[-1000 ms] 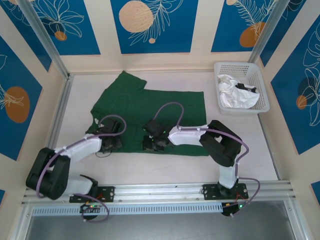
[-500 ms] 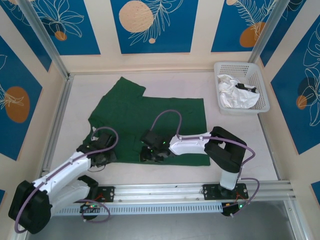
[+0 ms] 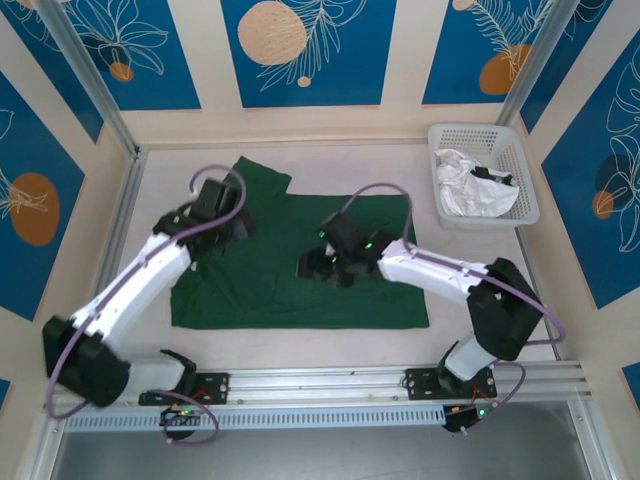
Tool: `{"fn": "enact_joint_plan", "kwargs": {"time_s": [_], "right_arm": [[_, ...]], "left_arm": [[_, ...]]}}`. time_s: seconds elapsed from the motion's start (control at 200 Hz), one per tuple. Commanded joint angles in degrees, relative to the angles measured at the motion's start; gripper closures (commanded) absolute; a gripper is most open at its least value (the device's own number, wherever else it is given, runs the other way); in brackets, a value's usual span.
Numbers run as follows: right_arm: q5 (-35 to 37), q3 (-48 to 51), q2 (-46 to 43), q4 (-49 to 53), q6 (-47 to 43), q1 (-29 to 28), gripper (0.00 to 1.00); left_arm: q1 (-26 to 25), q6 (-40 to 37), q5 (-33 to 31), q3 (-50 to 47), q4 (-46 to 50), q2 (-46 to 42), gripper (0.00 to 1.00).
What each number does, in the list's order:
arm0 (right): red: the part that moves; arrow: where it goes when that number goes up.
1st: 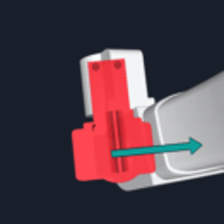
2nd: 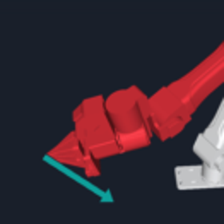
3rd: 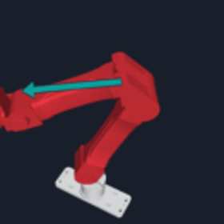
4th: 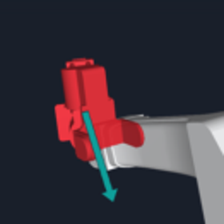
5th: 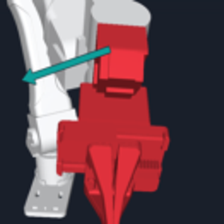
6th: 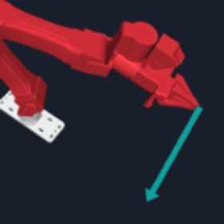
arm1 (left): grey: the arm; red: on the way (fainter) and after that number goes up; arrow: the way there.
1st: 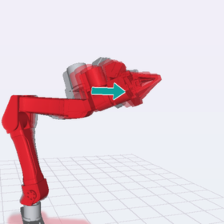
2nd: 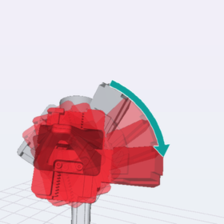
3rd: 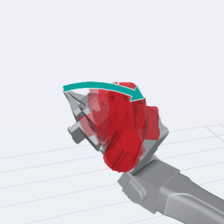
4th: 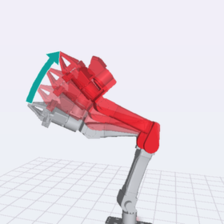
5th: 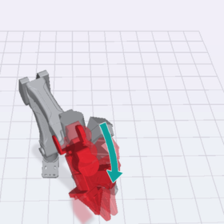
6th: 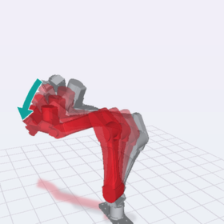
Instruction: Fold and stack the t-shirts
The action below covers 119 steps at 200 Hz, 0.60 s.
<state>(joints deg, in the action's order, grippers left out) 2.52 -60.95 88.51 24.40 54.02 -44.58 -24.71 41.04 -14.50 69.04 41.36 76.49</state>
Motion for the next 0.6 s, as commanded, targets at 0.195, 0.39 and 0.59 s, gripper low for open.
{"fn": "enact_joint_plan", "kwargs": {"time_s": [0.195,0.39,0.59], "right_arm": [[0.4,-8.3,3.5,-5.0,-18.6,25.6,0.30],[-1.0,-19.3,13.9,-6.3,-24.8,33.0,0.30],[-1.3,-25.7,20.9,-6.9,-29.9,35.9,0.30]], "left_arm": [[9.3,-15.1,7.7,34.0,-7.0,36.6,0.22],[13.7,-21.2,10.5,65.9,0.5,63.4,0.29],[16.5,-24.4,10.9,89.7,3.1,80.8,0.29]]}}
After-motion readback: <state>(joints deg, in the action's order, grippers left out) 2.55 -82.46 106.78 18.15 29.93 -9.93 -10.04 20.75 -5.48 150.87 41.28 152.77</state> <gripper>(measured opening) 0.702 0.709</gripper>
